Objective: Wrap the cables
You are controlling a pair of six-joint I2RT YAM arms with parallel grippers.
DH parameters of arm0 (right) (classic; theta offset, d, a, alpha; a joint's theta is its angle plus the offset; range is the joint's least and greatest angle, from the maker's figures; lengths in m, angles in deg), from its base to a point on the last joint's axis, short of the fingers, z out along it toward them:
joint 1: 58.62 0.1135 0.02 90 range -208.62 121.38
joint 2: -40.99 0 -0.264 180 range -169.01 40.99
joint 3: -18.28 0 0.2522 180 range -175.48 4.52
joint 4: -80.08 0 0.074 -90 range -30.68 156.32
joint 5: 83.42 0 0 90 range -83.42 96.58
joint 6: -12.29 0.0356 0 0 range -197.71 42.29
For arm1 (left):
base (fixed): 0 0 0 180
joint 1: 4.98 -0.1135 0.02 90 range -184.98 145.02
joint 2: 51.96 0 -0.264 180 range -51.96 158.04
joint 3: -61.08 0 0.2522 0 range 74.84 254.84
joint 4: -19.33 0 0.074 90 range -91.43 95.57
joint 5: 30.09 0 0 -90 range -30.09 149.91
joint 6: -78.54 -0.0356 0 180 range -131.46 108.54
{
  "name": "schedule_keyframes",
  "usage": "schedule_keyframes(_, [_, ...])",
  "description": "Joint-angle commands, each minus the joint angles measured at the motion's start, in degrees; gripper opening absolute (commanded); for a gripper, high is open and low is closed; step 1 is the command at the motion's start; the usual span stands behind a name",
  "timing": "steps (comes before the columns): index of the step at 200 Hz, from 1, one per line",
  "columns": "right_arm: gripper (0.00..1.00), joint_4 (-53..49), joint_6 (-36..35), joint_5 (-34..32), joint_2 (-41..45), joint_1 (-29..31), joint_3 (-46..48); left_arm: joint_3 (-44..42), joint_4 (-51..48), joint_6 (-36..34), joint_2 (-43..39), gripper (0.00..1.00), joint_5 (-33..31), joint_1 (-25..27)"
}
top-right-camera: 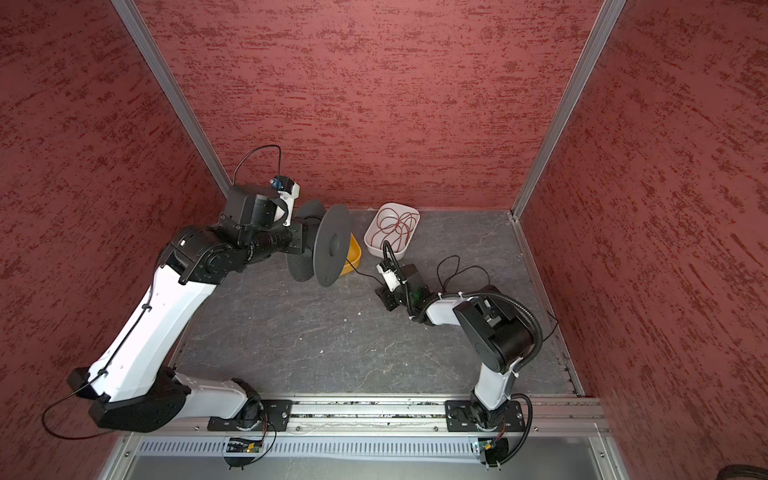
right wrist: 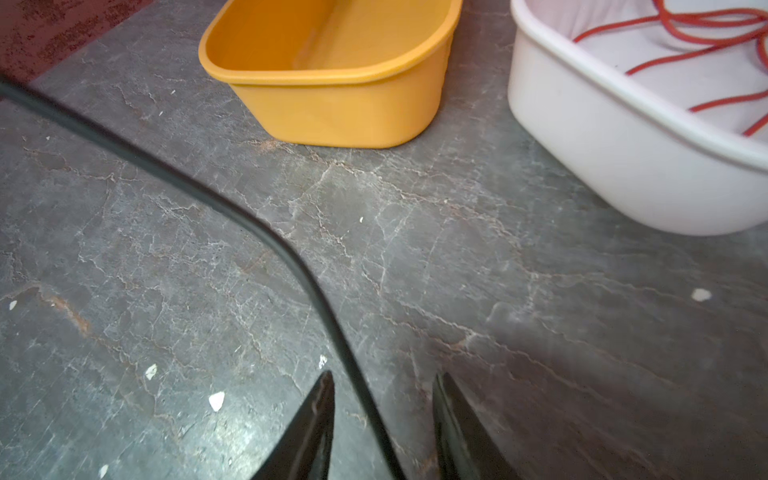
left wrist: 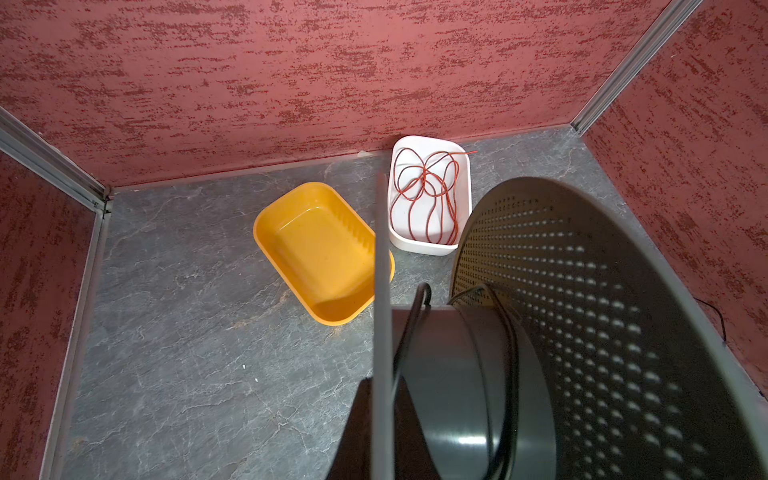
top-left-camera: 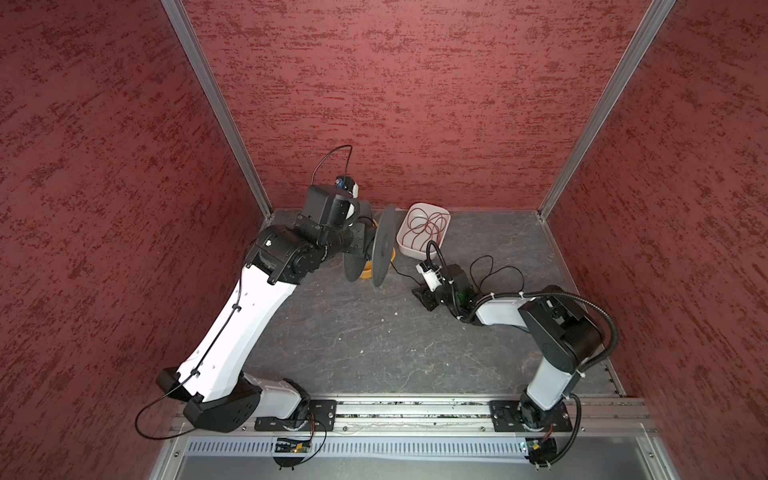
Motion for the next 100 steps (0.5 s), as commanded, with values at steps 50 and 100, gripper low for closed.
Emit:
schedule_keyframes(50, [0.06, 12.97, 6.38, -4.09, -1.39, 3.82, 3.5, -0.5, 5.75, 4.09, -0.52, 0.0, 4.66, -8.66])
schedule_keyframes(100, [0.0, 14.22, 6.69, -9.08, -2.28, 8.97, 4.68, -4.85, 13.44, 8.2, 0.18, 0.0, 5.89, -11.55])
